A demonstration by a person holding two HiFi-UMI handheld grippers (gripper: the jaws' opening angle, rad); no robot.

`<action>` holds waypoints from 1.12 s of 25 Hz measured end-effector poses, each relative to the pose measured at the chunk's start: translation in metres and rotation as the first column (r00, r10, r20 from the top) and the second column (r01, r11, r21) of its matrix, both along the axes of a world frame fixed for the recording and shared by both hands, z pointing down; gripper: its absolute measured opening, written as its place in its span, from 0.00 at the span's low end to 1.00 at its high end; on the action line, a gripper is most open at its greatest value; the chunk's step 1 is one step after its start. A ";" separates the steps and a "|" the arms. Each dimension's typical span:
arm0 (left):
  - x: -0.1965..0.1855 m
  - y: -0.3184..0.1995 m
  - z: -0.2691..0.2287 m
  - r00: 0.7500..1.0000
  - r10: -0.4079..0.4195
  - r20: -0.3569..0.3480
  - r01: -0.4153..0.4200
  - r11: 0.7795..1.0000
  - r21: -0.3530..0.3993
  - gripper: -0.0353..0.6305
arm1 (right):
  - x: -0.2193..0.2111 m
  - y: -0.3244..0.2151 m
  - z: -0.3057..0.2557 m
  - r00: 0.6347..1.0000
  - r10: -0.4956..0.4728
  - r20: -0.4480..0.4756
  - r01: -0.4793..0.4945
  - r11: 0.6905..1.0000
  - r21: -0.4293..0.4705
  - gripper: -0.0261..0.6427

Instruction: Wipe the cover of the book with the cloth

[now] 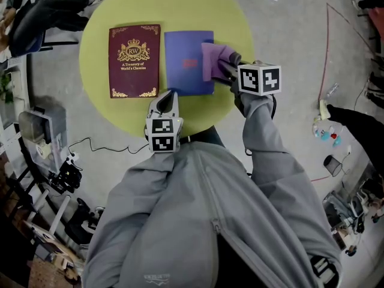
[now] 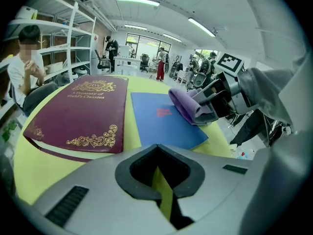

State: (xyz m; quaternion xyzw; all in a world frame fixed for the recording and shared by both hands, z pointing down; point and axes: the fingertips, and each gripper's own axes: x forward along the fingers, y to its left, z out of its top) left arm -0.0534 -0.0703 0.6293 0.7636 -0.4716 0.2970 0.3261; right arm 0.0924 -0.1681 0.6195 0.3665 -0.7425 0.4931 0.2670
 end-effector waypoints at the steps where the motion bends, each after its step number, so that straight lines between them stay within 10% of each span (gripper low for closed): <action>1: 0.000 0.000 0.000 1.000 0.002 -0.001 -0.002 1.000 -0.002 0.08 | 0.002 0.001 -0.004 1.000 0.002 -0.003 -0.002 1.000 0.009 0.13; 16: -0.004 0.006 -0.012 1.000 0.017 -0.001 -0.017 1.000 -0.013 0.08 | -0.042 0.031 -0.114 0.979 -0.115 0.166 0.083 0.978 0.192 0.13; 28: -0.011 0.014 -0.001 0.999 0.025 -0.020 -0.025 0.999 -0.042 0.08 | -0.139 0.061 -0.118 0.826 -0.257 0.501 0.228 0.966 0.120 0.13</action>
